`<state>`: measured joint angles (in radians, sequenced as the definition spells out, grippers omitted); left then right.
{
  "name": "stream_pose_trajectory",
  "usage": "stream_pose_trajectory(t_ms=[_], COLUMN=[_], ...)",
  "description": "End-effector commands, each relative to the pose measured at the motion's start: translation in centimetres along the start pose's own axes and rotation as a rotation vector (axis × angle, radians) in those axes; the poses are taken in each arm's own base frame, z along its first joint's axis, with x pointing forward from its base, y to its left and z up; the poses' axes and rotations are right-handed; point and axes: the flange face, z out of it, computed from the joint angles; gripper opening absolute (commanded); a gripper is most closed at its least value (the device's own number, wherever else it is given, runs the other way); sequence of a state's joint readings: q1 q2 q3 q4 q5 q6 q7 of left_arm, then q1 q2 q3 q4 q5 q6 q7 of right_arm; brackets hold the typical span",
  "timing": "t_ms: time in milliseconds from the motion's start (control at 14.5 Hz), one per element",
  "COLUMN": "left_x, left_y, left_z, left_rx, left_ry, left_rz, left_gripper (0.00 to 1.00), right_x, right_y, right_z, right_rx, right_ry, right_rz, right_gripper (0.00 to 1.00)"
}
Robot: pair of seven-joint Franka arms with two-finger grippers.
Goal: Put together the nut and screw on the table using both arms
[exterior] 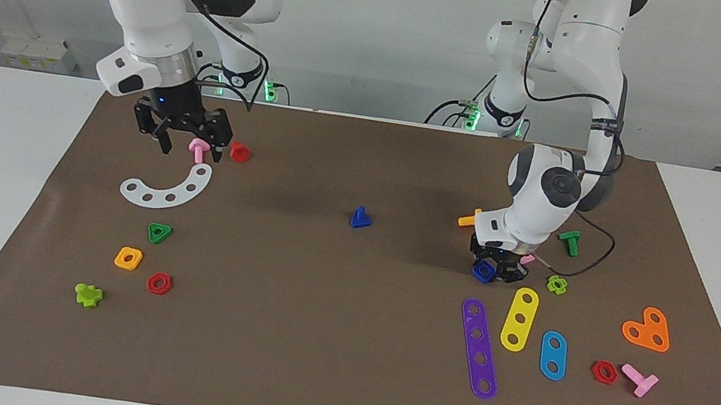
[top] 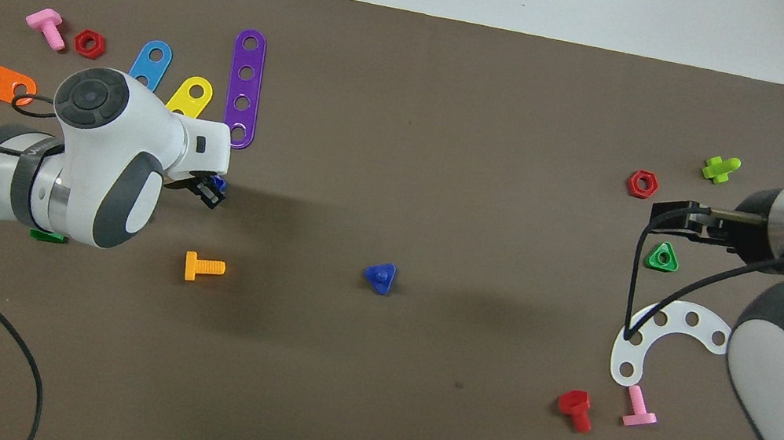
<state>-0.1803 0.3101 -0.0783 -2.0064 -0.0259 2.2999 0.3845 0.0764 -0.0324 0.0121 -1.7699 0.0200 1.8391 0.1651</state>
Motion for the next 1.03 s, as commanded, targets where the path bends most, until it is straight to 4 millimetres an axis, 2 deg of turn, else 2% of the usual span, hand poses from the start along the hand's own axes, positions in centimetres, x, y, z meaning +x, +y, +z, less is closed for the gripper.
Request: stream_pose_trajectory(t_ms=[0, 138, 275, 619, 757, 963], left_x=[1.5, 3.2, 5.1, 7.0, 7.7, 7.8], left_y=[2.0, 5.1, 10.0, 19.7, 22.1, 24.1], left_z=[-2.4, -3.9, -4.8, -4.7, -4.6, -4.8], left_rx=[-0.002, 0.002, 0.008, -0.061, -0.088, -0.124], left_ry=[-0.044, -0.062, -0.048, -0.002, 0.048, 0.042], left_rz=[-0.253, -0.421, -0.545, -0.677, -0.703, -0.708], left_gripper=[0.00, 0.00, 0.00, 0.00, 0.00, 0.00], right_x=[1.6, 2.3, 2.8, 1.7, 1.5, 1.5], right_y=[3.0, 3.3, 3.2, 2.1, 1.9, 2.5], right_z=[-1.8, -3.2, -3.7, -2.1, -2.3, -2.4], right_rx=[0.032, 0.035, 0.027, 0.014, 0.016, 0.013], right_ry=[-0.028, -0.039, -0.041, -0.093, -0.090, -0.088], right_rz=[-0.014, -0.014, -0.017, -0.047, -0.083, -0.085], right_gripper=[0.99, 0.98, 0.98, 0.99, 1.00, 1.00])
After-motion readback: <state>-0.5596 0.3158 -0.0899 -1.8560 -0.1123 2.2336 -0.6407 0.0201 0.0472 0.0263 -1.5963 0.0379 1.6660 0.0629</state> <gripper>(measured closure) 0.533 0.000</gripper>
